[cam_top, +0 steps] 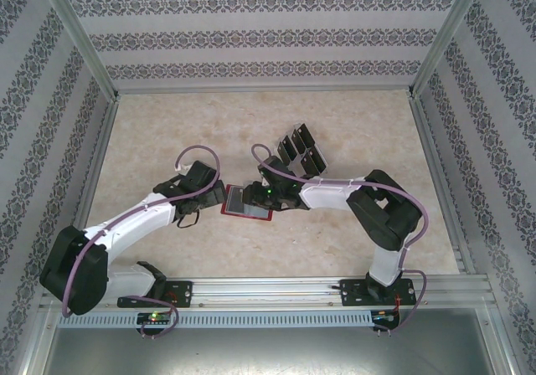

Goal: Put the credit cards into the card holder
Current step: Flip over the card slot in the card holder.

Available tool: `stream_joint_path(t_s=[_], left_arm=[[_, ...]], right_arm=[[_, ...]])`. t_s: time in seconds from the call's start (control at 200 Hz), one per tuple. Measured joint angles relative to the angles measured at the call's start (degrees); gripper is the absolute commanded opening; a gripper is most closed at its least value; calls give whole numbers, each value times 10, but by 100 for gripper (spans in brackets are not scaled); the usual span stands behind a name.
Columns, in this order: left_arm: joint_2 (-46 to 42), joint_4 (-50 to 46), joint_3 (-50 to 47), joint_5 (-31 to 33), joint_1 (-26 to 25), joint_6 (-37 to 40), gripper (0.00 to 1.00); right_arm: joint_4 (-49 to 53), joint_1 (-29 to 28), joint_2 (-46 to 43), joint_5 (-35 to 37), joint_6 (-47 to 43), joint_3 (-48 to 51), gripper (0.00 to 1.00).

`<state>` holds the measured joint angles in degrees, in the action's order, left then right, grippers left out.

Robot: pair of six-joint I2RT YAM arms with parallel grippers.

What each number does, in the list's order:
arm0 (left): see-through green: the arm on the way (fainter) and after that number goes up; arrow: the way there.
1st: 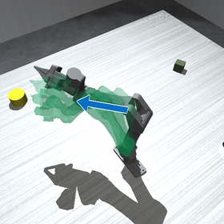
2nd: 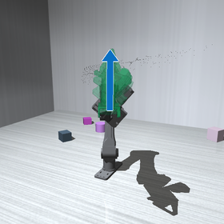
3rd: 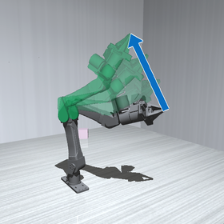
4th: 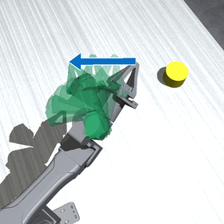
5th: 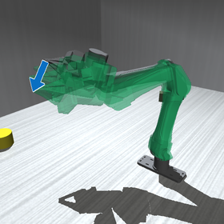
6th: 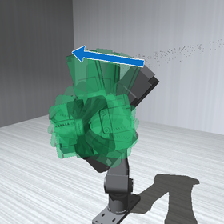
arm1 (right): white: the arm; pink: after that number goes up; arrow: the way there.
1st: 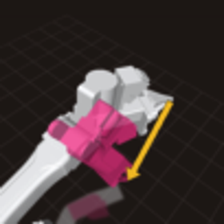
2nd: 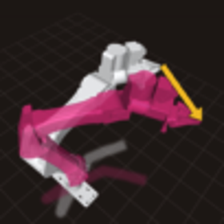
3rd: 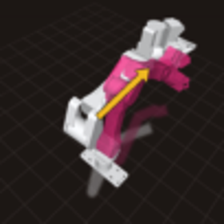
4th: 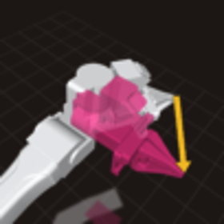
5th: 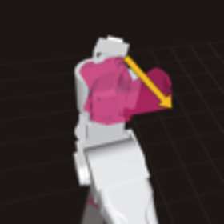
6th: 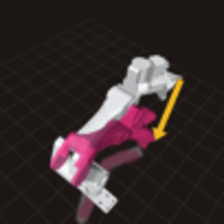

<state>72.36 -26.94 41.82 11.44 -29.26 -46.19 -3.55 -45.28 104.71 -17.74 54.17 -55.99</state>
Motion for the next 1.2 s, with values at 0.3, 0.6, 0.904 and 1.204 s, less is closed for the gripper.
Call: stream_joint_path(t_s=[0.3,0.6,0.904,1.204], left_arm=[[-27,-2,-4,-4,9,-13,100],[-60,-4,-5,-4,9,-28,100],[-79,-13,-5,6,9,-38,100],[-101,-38,-2,33,20,-41,100]], right_arm=[[2,-8,33,-10,1,-46,40],[5,-24,61,-17,6,-95,40],[20,-48,124,-31,12,-183,40],[39,-52,193,-51,12,-276,40]])
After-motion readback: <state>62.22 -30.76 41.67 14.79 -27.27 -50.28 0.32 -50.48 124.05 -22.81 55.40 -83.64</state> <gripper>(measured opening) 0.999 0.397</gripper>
